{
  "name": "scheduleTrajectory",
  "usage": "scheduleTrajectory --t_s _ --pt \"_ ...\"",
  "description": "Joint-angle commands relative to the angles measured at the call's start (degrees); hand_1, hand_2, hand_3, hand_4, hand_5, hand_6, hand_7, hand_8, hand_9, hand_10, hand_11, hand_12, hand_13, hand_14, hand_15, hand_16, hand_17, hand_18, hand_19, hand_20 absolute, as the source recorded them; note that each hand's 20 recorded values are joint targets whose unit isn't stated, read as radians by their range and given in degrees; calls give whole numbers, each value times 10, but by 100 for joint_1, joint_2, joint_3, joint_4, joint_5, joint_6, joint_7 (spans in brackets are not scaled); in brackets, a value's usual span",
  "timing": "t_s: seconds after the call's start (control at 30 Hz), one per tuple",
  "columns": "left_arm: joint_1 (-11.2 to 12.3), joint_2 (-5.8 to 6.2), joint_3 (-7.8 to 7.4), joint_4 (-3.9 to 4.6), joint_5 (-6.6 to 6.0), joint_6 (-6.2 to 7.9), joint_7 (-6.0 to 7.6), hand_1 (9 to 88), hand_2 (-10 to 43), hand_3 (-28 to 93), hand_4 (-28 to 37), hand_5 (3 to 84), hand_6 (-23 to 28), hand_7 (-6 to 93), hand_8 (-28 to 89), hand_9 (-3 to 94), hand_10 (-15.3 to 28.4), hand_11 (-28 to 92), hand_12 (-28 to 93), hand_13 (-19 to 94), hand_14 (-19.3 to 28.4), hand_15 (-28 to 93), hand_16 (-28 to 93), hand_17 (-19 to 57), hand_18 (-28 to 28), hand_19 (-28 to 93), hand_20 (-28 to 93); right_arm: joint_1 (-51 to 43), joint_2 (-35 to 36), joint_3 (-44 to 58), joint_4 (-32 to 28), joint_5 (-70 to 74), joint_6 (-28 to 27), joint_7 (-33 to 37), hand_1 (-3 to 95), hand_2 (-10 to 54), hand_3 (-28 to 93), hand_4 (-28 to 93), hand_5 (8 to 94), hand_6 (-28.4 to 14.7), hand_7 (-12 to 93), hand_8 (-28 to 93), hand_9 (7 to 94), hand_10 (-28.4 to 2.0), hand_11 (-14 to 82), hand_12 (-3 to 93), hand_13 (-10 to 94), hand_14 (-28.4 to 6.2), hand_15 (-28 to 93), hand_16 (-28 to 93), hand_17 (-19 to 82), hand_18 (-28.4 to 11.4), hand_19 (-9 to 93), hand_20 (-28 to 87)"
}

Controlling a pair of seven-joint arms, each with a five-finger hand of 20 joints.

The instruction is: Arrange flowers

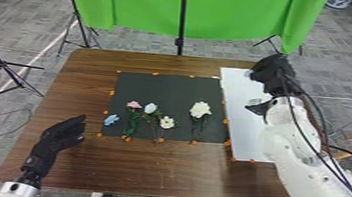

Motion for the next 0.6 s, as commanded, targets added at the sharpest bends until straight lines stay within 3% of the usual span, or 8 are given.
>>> scheduleTrajectory --t_s 0.03,0.23,0.6 --pt "94 -11 -48 -53 89 -27 -15 355 -95 648 -93 388 34 100 -52 362 111 147 145 316 153 89 46 61 123 31 187 -986 -528 -331 -295 -412 247 -389 602 -95 601 -189 793 28 244 46 871 -81 58 374 878 -21 668 358 627 -147 932 644" --pt "63 6 -13 -40 89 60 42 356 -95 647 -92 389 36 99 -52 365 112 146 146 319 153 90 46 67 115 25 183 -1205 -662 -430 -262 -478 159 -441 594 -95 605 -188 784 28 253 53 860 -81 59 378 874 -22 670 359 624 -144 932 643" --pt "94 -2 -58 -36 88 18 15 355 -95 648 -94 393 37 100 -51 368 113 150 144 320 152 94 43 70 110 21 186 -1470 -661 -315 -300 -508 -80 -531 577 -95 605 -184 758 21 262 46 833 -85 55 371 858 -25 668 360 611 -147 932 637"
